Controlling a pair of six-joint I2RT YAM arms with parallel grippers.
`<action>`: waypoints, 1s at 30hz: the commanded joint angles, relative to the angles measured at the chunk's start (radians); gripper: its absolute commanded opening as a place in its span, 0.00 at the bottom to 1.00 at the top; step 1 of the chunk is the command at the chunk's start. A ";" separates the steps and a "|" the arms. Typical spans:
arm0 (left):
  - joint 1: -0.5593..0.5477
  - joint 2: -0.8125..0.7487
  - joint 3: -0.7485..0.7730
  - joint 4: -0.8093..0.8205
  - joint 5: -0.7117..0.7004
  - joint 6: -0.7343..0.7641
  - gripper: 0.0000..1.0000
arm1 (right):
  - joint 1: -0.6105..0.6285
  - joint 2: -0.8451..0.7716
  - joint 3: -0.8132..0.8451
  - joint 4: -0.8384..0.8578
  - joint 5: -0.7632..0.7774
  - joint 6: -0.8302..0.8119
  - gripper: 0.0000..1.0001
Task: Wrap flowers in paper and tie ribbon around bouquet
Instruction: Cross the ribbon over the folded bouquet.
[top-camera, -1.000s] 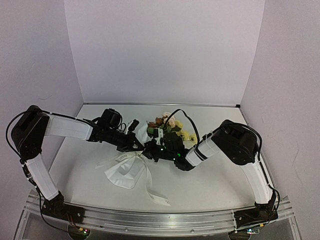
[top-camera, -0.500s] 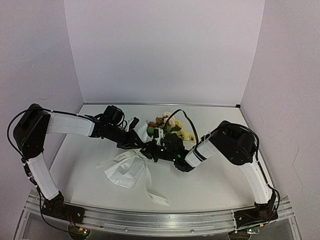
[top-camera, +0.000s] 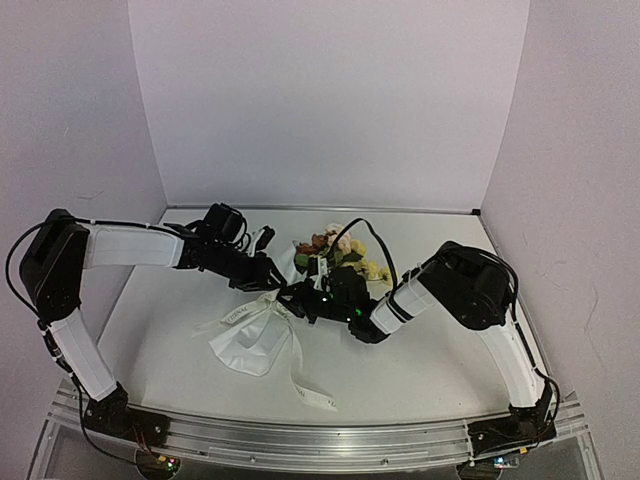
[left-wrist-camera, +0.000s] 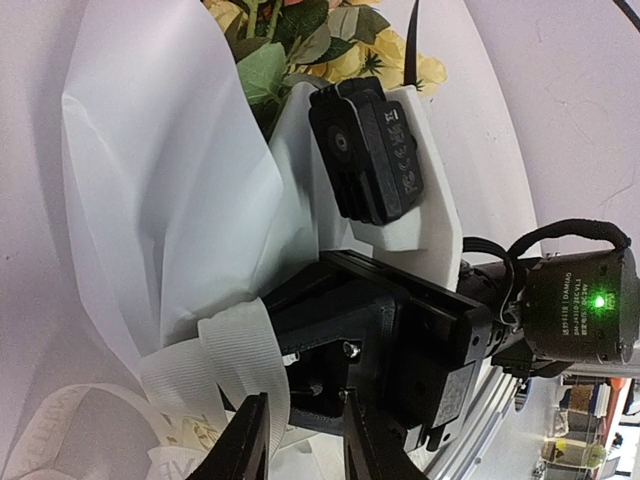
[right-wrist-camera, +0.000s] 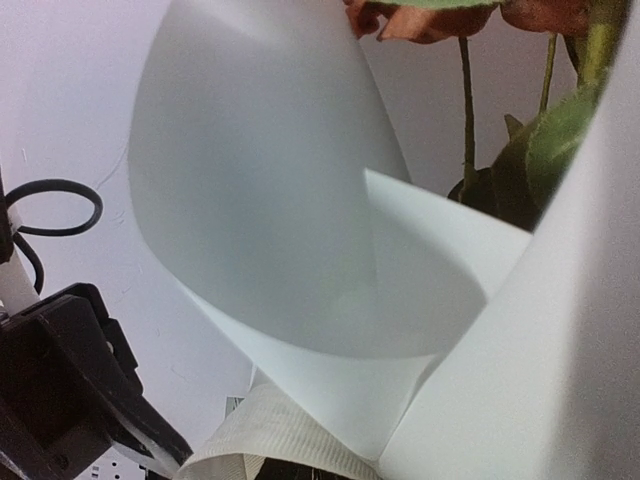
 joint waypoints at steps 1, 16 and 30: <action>-0.002 -0.041 0.043 -0.014 -0.050 0.040 0.32 | -0.012 0.041 0.006 -0.028 0.009 0.005 0.05; 0.043 -0.113 0.019 -0.023 -0.195 0.017 0.40 | -0.012 0.039 0.007 -0.028 0.010 0.007 0.05; 0.045 -0.021 0.011 -0.063 -0.046 0.041 0.40 | -0.012 0.041 0.013 -0.028 0.012 0.011 0.05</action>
